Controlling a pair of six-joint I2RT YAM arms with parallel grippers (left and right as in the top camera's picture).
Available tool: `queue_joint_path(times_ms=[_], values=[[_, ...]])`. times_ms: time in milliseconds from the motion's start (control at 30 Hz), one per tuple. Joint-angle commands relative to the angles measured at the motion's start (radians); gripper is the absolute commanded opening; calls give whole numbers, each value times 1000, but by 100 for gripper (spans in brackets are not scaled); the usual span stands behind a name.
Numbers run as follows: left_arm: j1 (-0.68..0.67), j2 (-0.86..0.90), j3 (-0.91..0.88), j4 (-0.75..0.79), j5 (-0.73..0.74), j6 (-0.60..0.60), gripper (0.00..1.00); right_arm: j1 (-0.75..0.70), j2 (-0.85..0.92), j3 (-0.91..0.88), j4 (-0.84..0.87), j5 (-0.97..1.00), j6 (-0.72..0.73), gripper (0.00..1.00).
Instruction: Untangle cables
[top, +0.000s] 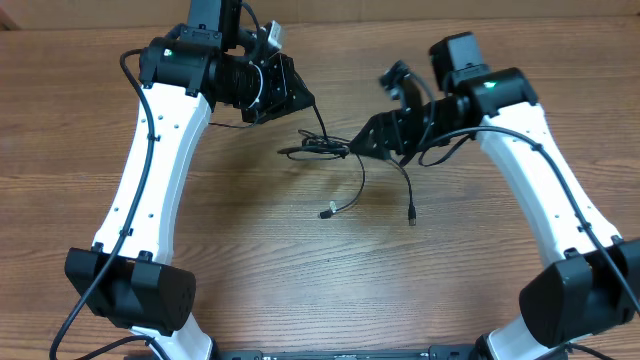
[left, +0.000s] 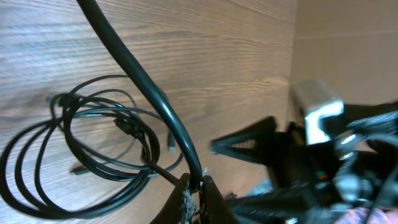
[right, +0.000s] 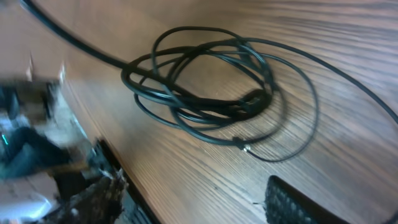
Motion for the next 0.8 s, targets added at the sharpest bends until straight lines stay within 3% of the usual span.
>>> queue_joint_path(times_ms=[0,167,533,667,767], values=[[25,-2,10,-9,120,21,4,31,18,8,2,-26,-235,73],[50,-2,10,-46,178,49,4,31,25,8,18,-26,-396,73],[50,-2,10,-62,206,51,4,69,30,-1,57,-26,-499,75],[51,-2,10,-62,206,51,4,102,34,-34,69,4,-515,60],[64,-2,10,-53,207,50,4,115,34,-72,77,3,-514,57]])
